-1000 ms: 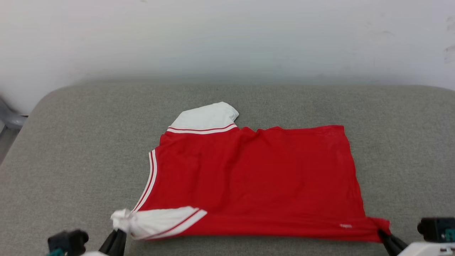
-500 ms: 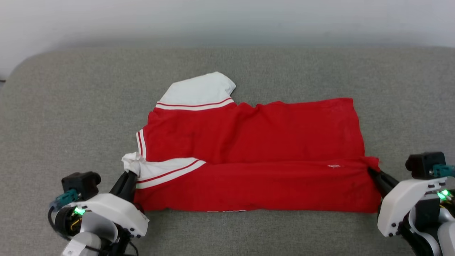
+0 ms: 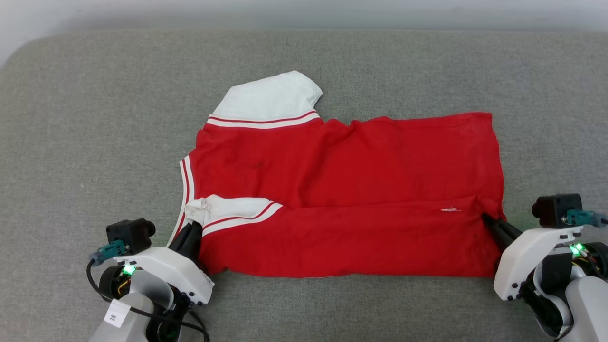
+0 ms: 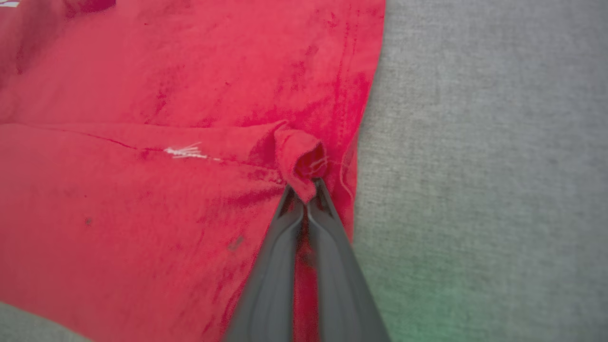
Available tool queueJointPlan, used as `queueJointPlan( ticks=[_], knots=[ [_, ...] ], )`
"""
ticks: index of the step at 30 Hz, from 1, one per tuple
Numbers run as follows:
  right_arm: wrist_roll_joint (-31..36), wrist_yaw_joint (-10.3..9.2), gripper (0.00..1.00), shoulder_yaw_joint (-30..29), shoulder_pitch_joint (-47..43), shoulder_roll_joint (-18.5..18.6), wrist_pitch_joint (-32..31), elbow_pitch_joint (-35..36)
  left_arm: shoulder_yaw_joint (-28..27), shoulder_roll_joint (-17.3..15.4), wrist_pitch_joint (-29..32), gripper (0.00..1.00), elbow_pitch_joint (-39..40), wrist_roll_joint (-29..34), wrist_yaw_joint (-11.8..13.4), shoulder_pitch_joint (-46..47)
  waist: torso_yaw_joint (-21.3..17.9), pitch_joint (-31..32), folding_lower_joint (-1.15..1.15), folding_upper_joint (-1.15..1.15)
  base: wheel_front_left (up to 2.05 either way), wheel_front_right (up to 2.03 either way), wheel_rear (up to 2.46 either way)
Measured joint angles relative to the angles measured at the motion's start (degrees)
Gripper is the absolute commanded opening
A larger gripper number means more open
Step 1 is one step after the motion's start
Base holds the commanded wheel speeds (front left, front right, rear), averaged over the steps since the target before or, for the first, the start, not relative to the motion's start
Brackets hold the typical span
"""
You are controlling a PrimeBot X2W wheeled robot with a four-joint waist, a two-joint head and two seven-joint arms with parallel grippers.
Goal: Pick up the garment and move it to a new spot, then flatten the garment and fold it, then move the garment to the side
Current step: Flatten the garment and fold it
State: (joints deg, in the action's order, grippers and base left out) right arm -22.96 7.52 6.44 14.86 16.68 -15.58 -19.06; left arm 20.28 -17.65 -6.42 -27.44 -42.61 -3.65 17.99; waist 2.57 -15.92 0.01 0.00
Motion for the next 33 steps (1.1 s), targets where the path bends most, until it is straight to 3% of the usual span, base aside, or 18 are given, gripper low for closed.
queueJointPlan(
  ticks=[1,7,10,11,12,18,24,29,33],
  knots=[
    [-0.15,0.0,1.0,0.14,0.04,-0.02,1.33,-0.42,-0.01,0.13,-0.55,1.0,-0.58,-0.03,-0.2,0.08,-0.01,0.29,0.0,0.0,0.0,0.0,0.0],
    [0.13,0.0,1.0,-1.74,-1.26,-1.21,10.81,-0.89,-0.73,-0.48,-3.07,1.0,-2.13,0.1,0.46,0.07,0.01,3.33,0.0,0.0,0.0,0.0,0.0],
    [2.77,-0.01,1.0,-3.74,-4.04,-3.09,14.77,1.54,-1.57,-2.63,-1.79,1.0,0.18,0.25,2.46,-1.06,-0.11,6.77,-0.01,0.0,0.0,0.0,0.0],
    [4.71,-0.01,1.0,-5.32,-6.83,-4.44,14.54,4.3,-1.76,-5.65,3.78,1.0,3.37,-0.33,3.88,-2.14,-0.37,9.57,-0.01,0.0,0.0,0.0,0.0],
    [4.9,-0.01,1.0,-5.76,-7.38,-4.75,14.3,5.12,-1.66,-6.58,5.88,1.0,4.27,-0.75,4.02,-2.34,-0.45,10.2,-0.01,0.0,0.0,0.0,0.0],
    [6.81,-0.01,1.0,-7.97,-10.82,-6.48,11.74,9.96,-1.34,-11.7,21.4,1.0,9.83,-5.54,4.28,-2.83,-1.17,12.87,-0.02,0.0,0.0,0.0,0.0],
    [7.48,-0.01,1.0,-8.43,-12.69,-7.65,9.8,13.63,-0.67,-15.28,37.19,1.0,13.56,-11.02,7.34,-3.74,-2.39,13.13,-0.02,0.0,0.0,0.0,0.0],
    [7.5,-0.01,1.0,-8.37,-12.71,-8.12,9.15,15.37,-0.07,-16.34,42.98,1.0,14.92,-12.21,10.36,-4.5,-3.27,11.33,-0.02,0.0,0.0,0.0,0.0],
    [7.46,-0.01,1.0,-8.18,-12.45,-8.28,9.0,15.91,0.35,-15.85,44.73,1.0,14.34,-13.14,11.2,-4.51,-3.93,9.16,-0.02,0.0,0.0,0.0,0.0]
  ],
)
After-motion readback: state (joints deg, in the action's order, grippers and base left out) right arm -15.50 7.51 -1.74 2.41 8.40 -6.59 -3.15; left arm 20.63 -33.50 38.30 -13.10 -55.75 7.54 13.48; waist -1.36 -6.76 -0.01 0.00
